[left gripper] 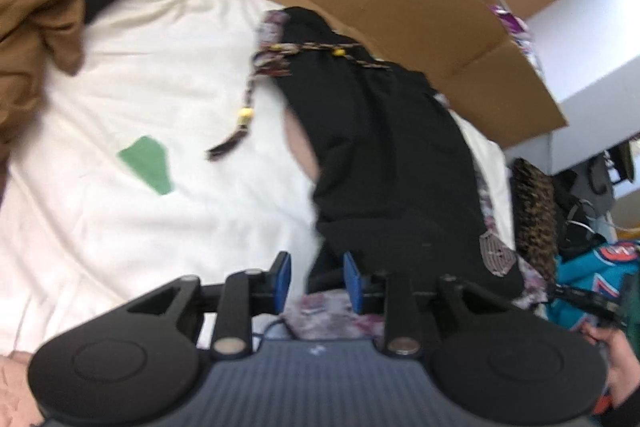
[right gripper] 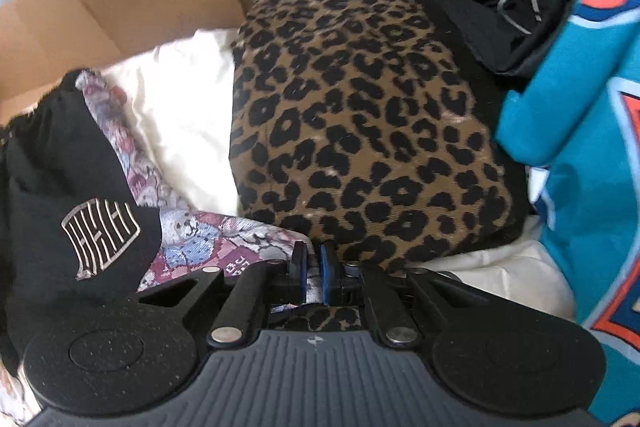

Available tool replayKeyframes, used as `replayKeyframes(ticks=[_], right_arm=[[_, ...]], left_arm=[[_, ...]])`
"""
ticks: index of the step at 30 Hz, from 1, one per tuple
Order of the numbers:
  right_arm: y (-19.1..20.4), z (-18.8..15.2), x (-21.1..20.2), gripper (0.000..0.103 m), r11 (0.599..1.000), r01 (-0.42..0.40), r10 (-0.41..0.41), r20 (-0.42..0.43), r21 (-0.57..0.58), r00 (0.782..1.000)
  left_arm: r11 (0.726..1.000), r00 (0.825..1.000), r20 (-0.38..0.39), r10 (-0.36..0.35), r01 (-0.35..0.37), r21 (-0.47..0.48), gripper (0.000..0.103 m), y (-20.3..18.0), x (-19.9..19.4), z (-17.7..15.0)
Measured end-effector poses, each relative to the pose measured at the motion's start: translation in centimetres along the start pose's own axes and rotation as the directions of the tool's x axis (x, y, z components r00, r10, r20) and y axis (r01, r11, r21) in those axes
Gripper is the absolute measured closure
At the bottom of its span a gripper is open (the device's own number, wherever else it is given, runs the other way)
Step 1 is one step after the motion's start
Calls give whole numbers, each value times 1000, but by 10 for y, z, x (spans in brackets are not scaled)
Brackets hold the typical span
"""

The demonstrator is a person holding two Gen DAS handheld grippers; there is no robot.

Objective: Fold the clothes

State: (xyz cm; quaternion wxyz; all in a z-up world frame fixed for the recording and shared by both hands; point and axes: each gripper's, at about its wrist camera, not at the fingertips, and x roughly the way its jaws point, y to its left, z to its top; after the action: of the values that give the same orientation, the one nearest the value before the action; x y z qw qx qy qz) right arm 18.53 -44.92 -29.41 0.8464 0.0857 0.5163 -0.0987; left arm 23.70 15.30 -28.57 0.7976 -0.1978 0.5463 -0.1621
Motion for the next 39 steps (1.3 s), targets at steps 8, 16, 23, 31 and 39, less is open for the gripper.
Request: replayKeyframes(ticks=[8,16,23,31,39], right_arm=[[13,-10,-42,85,988,-151,149,45,37,988],[60,-38,-45,77,931,-363,363,18,43,932],[122,-61,-35,65,853,-522,520,-77,-11,851],[202,-93,-29,50,738,-669,640,-225,-87,735],[268,-120,-3,49,687,-715,658,-308,-130,688]], left_arm=[[1000,997,-76,-13,13,0,68,2,24,-15],[999,995,-87,-37,39,26,63,-8,36,-21],[996,989,-140,-51,62,69,74,-18,56,-29],[973,971,-132,-197,211,97,103,-43,34,-33],[979,976,-136,-170,183,93,103,-39,32,-32]])
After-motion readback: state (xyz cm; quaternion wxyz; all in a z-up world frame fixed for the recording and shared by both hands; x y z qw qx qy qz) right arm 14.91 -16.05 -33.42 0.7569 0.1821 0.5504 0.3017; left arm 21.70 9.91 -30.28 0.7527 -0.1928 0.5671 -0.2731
